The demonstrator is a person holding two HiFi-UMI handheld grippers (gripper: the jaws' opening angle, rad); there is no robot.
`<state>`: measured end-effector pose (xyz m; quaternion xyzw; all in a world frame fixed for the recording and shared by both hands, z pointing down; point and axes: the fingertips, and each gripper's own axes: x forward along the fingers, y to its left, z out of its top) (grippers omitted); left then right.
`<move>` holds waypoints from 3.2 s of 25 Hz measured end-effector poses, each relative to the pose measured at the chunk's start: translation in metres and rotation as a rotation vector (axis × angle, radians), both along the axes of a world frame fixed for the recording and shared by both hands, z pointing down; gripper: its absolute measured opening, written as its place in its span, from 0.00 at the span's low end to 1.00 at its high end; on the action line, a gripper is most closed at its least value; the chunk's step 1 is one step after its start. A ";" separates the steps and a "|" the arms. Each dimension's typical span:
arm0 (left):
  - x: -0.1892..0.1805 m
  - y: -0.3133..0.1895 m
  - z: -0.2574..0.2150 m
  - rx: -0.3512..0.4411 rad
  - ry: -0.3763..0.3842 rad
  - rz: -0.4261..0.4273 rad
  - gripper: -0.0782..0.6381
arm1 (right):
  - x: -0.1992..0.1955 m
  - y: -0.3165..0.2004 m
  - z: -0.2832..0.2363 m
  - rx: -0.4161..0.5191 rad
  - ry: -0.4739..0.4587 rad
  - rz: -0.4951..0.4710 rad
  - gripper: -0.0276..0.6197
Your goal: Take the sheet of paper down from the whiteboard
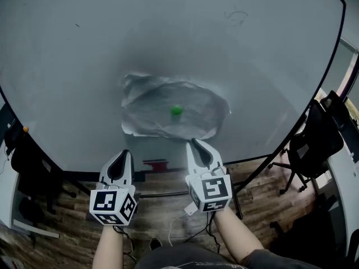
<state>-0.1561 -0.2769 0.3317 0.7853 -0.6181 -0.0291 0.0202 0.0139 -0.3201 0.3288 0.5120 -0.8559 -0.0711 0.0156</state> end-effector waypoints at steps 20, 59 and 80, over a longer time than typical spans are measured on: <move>-0.025 -0.030 -0.005 0.018 0.018 0.133 0.13 | -0.038 -0.033 -0.066 0.177 0.098 0.182 0.24; -0.007 -0.063 -0.009 -0.129 0.141 0.162 0.34 | -0.043 -0.045 -0.076 0.222 0.176 0.233 0.23; -0.014 -0.060 -0.013 -0.087 0.197 0.130 0.12 | -0.043 -0.044 -0.079 0.222 0.179 0.228 0.23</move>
